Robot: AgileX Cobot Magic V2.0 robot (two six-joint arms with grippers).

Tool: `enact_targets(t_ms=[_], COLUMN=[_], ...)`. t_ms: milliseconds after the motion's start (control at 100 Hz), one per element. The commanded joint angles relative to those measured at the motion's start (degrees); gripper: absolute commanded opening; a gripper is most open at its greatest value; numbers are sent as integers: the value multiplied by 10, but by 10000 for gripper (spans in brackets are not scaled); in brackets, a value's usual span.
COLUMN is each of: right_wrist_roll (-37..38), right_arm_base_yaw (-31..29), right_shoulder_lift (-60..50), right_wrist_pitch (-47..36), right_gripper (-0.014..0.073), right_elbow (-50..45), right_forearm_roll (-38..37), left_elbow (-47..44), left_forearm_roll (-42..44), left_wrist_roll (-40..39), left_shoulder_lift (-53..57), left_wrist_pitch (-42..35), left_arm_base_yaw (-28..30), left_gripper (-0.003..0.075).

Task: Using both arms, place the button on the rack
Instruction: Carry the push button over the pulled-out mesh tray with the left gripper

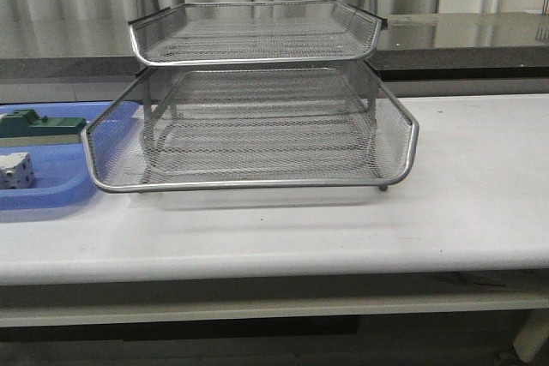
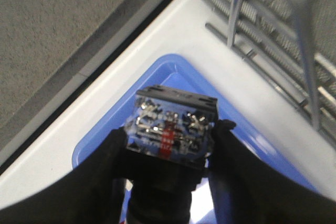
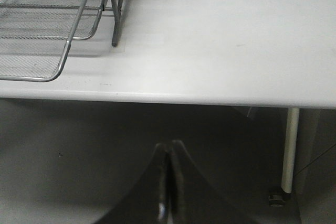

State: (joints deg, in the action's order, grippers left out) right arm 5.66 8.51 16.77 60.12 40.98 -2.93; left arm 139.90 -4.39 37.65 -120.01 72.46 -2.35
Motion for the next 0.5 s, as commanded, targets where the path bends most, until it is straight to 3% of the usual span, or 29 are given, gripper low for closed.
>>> enact_targets(t_ms=[0, 240, 490], right_wrist_roll=[-1, -1, -1], right_arm_base_yaw=[0, 0, 0], right_shoulder_lift=[7, 7, 7], right_wrist_pitch=[-37, -37, -37], right_gripper=[-71, -71, -71], right_elbow=[17, 17, 17], right_forearm_roll=[-7, -7, -7], left_elbow=[0, -79, -178], left_forearm_roll=[-35, -35, -35], left_wrist_roll=[-6, -3, 5], left_shoulder_lift=[75, 160, 214], left_wrist_pitch=[3, 3, 3], left_arm_base_yaw=[-2, -44, -135], left_gripper=[59, 59, 59])
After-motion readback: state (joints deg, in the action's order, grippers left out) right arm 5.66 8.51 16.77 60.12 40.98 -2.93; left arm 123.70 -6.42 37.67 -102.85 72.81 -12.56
